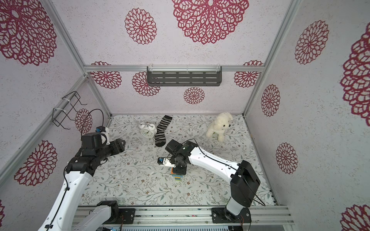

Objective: Assemble an ice cream with lego
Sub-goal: Assemble the lego brick with the lego brick.

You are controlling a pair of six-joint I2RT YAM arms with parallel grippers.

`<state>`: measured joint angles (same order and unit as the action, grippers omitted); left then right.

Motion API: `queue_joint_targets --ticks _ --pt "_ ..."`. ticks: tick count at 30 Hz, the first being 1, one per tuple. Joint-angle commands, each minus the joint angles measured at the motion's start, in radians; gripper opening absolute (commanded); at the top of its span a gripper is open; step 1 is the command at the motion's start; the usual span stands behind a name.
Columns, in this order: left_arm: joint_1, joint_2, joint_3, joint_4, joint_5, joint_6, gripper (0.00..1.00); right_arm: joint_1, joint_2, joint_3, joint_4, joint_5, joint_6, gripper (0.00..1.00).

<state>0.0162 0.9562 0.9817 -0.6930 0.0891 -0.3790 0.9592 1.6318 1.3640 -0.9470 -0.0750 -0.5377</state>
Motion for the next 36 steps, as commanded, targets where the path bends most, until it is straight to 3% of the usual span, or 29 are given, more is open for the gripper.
queue_joint_targets --ticks 1,20,36 --pt "0.013 0.0 -0.011 0.023 0.006 -0.004 0.77 0.012 0.054 -0.051 -0.076 -0.01 0.007 0.28" --pt "0.012 0.0 -0.012 0.023 0.006 -0.004 0.77 -0.016 0.018 -0.04 -0.048 0.015 0.024 0.57" --pt "0.013 0.0 -0.012 0.026 0.01 -0.004 0.77 -0.042 -0.027 -0.049 -0.036 0.06 0.044 0.64"
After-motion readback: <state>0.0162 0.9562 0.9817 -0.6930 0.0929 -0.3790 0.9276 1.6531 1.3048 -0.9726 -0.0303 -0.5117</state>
